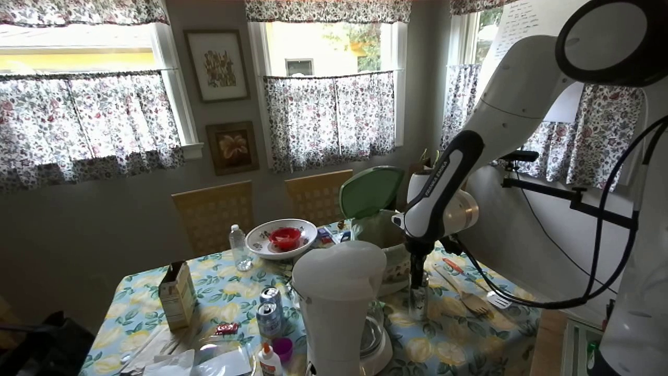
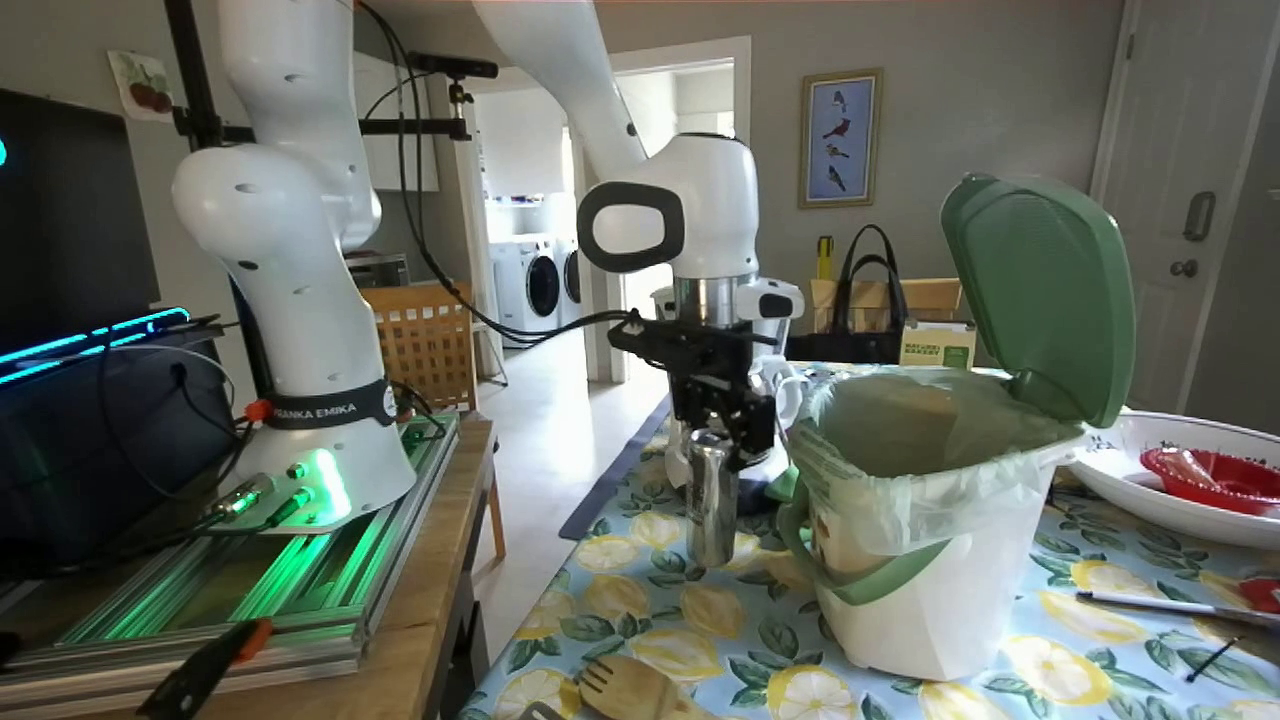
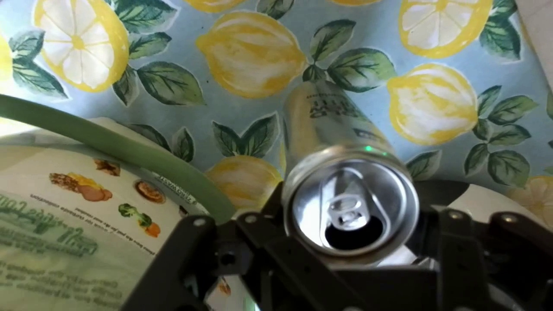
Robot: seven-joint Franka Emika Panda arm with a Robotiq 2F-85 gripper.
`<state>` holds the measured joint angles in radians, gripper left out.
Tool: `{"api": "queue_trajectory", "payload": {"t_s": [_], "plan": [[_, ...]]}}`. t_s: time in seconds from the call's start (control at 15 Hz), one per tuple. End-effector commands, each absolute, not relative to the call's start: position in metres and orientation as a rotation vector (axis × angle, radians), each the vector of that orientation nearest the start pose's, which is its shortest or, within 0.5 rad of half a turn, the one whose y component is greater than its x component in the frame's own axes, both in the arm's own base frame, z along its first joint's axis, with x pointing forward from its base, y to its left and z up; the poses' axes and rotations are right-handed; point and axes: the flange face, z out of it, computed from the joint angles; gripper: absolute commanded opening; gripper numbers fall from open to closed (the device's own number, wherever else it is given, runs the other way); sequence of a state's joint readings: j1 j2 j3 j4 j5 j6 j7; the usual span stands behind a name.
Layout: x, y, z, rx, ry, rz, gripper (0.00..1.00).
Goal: Open the bin.
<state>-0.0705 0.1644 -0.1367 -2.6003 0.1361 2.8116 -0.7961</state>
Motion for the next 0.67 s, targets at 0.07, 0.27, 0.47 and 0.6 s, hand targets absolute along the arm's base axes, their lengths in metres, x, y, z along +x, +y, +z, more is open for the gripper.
{"api": "queue_trajectory", "payload": {"t_s": [0.07,0.27,0.47,0.6], "plan": [[0.427,-0.092,0.253,-3.095,-0.718,-0.148,0.30],[0.428,-0.091,0.288,-3.124,-0.722,-0.238,0.30],[0.428,-0.090,0.320,-3.130,-0.713,-0.273,0.30],[0.428,-0.091,0.339,-3.142,-0.698,-0.310,0.30]]}}
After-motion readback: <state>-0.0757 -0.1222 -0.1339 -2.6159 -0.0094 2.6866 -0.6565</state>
